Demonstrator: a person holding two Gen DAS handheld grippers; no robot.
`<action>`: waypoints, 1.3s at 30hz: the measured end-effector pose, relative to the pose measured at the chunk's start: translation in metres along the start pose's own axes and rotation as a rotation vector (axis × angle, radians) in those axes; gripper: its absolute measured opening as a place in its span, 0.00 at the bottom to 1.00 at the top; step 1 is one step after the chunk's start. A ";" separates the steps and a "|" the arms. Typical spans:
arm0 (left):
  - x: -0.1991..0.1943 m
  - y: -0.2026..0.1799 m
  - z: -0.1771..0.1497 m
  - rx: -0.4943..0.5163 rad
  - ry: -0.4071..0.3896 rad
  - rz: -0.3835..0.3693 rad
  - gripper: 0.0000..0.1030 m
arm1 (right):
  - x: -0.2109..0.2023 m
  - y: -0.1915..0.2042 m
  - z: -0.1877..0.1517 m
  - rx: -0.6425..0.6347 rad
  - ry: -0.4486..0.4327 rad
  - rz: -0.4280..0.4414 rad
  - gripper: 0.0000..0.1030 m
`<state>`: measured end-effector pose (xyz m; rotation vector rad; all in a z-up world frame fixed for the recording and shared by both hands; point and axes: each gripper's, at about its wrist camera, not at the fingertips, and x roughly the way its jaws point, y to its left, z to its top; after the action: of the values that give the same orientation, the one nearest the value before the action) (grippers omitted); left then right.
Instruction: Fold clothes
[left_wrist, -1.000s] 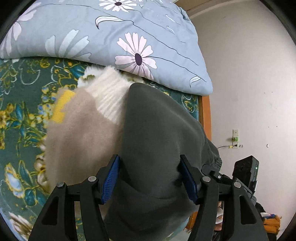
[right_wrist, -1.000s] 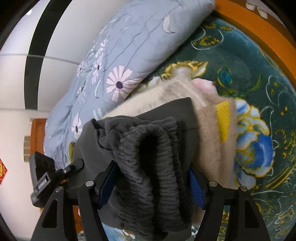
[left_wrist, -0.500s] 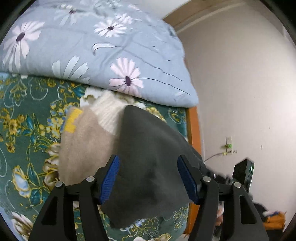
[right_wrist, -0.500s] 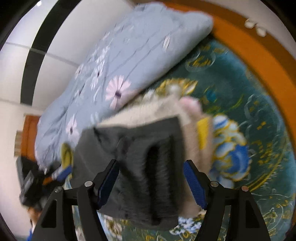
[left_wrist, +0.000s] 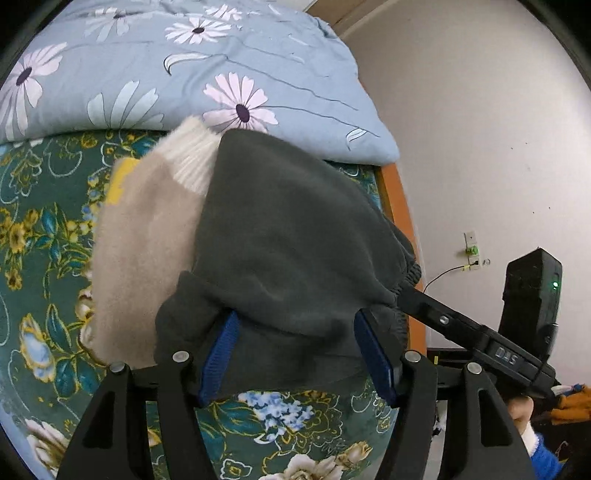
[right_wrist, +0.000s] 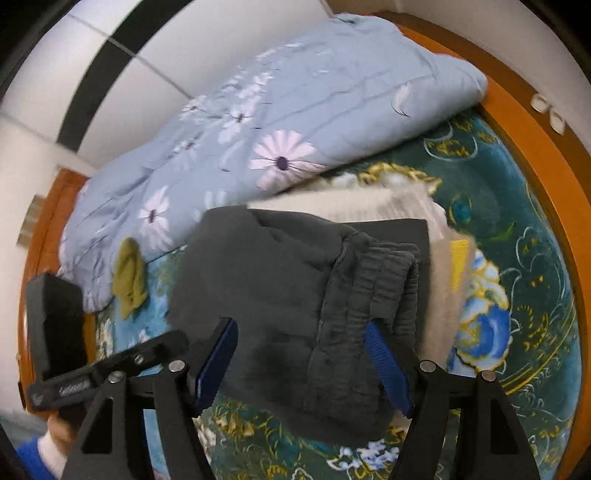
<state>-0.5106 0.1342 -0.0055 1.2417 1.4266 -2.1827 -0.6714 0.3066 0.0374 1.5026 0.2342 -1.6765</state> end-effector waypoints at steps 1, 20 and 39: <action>0.003 0.001 0.002 -0.001 0.001 0.001 0.64 | 0.006 -0.001 0.002 -0.004 0.005 -0.012 0.75; -0.012 -0.004 -0.012 -0.036 0.017 0.060 0.71 | 0.002 0.019 -0.002 -0.024 -0.002 -0.019 1.00; -0.052 -0.018 -0.091 0.025 -0.022 0.391 0.82 | -0.044 0.056 -0.095 -0.233 -0.055 -0.188 1.00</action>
<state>-0.4436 0.2081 0.0312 1.3665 1.0434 -1.9444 -0.5678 0.3524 0.0730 1.2917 0.5364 -1.7665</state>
